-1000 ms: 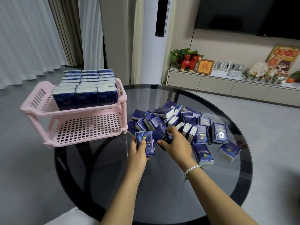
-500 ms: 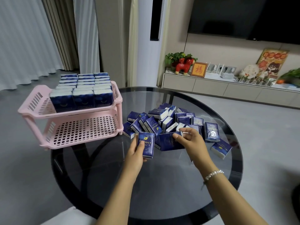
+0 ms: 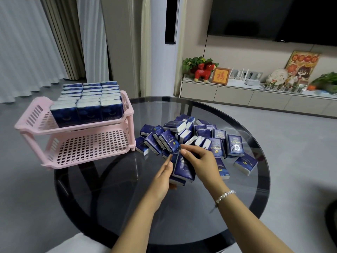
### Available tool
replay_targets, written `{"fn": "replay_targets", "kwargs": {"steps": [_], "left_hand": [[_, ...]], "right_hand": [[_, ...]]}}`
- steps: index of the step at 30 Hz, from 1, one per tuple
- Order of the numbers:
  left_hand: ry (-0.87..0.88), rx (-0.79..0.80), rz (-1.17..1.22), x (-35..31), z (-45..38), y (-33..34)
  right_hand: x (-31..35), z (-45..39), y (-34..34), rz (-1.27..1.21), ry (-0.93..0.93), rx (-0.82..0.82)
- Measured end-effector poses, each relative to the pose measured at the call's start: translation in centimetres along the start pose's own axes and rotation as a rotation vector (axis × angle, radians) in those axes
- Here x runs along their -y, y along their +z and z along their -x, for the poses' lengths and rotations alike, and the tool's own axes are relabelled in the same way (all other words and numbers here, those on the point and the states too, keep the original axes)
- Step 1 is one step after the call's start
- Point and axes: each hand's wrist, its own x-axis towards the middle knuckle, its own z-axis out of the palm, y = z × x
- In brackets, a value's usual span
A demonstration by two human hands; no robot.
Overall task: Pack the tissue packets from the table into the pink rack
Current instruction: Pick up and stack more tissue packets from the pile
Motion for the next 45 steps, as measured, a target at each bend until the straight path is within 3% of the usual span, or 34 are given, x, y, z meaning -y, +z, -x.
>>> {"fn": "replay_targets", "kwargs": {"steps": [6,12,15,20,23,25,34,45], "left_hand": [[0.035,0.068,-0.026,-0.2,0.4,0.0],[0.001,0.034,-0.075,0.3,-0.2,0.1],[-0.015,0.001,-0.053,0.4,-0.4,0.1],[-0.017,-0.033,-0.049,0.7,-0.8,0.1],[-0.021,-0.032,-0.064,1.0,-0.9,0.3],[-0.019,-0.036,-0.063,1.2,-1.0,0.4],[0.018,-0.081,-0.059,1.4,-0.9,0.6],[0.029,-0.090,-0.119,0.9,-0.2,-0.1]], "right_hand": [[-0.4,0.0,0.8,-0.027,0.006,-0.006],[-0.4,0.2,0.2,-0.041,0.002,0.051],[-0.9,0.3,-0.6,-0.019,0.026,-0.073],[-3.1,0.0,-4.1,0.372,0.102,-0.353],[-4.4,0.1,-5.9,0.726,0.266,-0.322],[-5.0,0.4,-6.5,0.826,0.356,-0.268],[-5.1,1.6,-6.9,0.460,0.433,-0.137],[-2.0,4.2,-6.6,-0.090,0.232,-0.192]]}}
